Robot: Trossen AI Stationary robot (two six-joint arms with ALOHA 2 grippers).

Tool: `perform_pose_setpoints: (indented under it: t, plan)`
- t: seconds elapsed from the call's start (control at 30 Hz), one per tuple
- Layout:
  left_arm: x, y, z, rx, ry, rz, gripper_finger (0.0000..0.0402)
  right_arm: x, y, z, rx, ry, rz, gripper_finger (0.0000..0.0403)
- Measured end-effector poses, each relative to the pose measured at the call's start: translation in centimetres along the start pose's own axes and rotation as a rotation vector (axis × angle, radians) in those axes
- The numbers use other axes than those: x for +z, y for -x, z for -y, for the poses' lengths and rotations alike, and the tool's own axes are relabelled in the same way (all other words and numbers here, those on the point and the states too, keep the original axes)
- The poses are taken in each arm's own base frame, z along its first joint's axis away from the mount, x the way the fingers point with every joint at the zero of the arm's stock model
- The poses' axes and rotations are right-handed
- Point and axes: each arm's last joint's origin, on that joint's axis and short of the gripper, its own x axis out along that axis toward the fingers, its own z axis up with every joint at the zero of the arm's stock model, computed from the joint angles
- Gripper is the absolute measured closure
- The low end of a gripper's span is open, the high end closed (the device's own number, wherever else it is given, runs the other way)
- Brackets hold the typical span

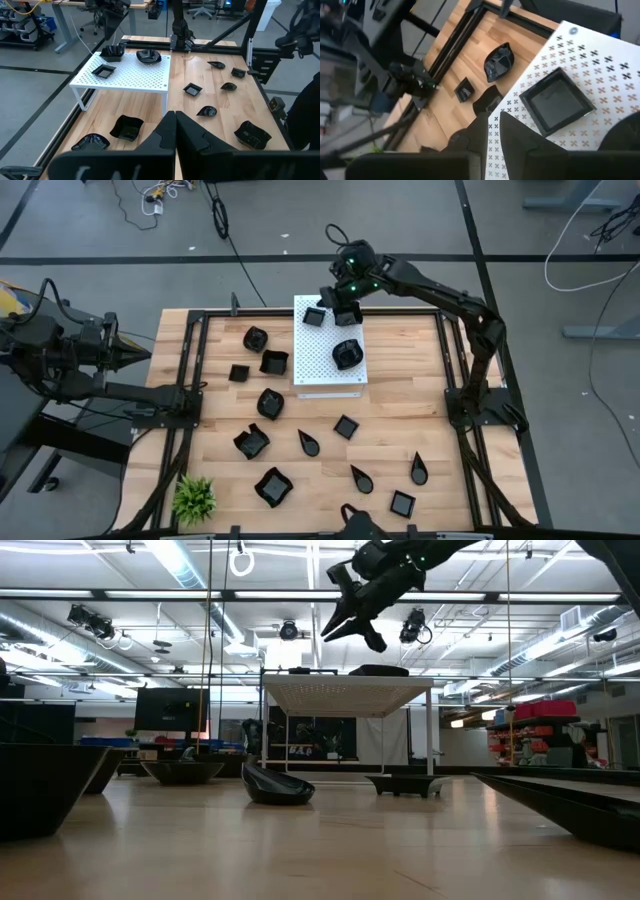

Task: Pick & Place Mini shaped plates
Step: Put the drop-shaped plate on the shelf

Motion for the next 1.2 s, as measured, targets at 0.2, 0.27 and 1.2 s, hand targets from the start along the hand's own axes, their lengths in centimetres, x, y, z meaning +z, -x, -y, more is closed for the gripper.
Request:
perform_pose_setpoints:
  t: [0.2,0.27,1.2]
  plan:
    - [0.0,0.0,0.0,0.000,0.000,0.000,0.0399,-0.6,0.4,-1.2,0.017,0.227,-0.006,0.0350]
    - [0.0,0.0,0.0,0.000,0.000,0.000,0.0399,-0.8,0.4,-1.6,0.026,0.292,-0.008,0.0350]
    - [0.0,0.0,0.0,0.000,0.000,0.000,0.0399,-6.0,-1.3,-5.0,0.061,0.509,-0.248,0.0350]
